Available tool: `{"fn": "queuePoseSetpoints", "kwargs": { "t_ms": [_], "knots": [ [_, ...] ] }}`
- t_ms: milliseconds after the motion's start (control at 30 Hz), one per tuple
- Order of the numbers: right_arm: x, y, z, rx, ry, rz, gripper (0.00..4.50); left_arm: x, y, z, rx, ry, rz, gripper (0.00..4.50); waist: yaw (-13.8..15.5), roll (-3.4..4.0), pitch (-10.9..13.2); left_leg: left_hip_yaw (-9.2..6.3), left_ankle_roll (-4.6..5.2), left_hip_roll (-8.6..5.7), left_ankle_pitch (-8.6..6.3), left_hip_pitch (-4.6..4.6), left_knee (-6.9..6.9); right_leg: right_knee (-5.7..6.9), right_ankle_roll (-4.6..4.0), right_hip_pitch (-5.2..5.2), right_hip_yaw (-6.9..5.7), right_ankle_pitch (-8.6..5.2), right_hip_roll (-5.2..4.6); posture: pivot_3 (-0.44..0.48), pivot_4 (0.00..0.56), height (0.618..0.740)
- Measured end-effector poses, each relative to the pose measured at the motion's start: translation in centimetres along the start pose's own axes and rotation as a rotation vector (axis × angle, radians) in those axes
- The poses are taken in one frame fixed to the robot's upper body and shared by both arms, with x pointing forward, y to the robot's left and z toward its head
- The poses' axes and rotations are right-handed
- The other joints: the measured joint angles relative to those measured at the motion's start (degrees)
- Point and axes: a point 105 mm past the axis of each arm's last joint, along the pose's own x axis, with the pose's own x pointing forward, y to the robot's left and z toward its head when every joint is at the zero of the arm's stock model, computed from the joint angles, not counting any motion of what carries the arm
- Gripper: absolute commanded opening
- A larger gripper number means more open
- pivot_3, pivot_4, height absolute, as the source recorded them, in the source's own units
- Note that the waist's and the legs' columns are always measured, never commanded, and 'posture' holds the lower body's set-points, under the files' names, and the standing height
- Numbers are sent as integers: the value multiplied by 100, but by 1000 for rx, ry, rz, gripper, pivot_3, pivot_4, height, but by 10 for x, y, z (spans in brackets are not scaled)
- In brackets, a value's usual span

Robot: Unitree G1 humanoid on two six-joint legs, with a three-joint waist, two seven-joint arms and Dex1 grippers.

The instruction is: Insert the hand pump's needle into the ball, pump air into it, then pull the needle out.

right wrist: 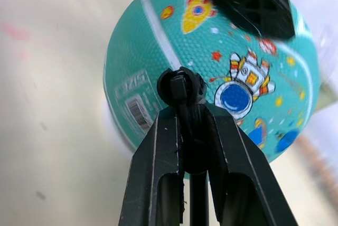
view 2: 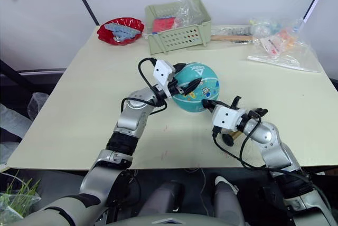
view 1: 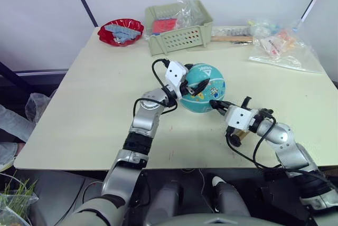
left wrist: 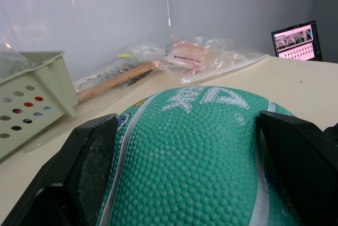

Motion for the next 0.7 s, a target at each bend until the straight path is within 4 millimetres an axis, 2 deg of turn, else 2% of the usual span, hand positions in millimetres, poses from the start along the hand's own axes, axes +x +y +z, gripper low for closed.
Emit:
{"fn": "queuePoseSetpoints", "kwargs": {
  "t_ms": [133,700],
  "knots": [
    [-8,3,-4,135,-14,-26,58,4,-9,-1,23,-27,6,4500,50,1,0,-8,0,-5,0,-2,1,-3,0,0,-5,0,-4,0,150,740],
    [-26,-2,-6,165,19,-44,58,17,-20,-8,144,-22,10,4500,218,2,-1,-45,0,-15,-1,-15,1,-17,17,11,-47,-13,-10,0,150,740]
  ]
}}
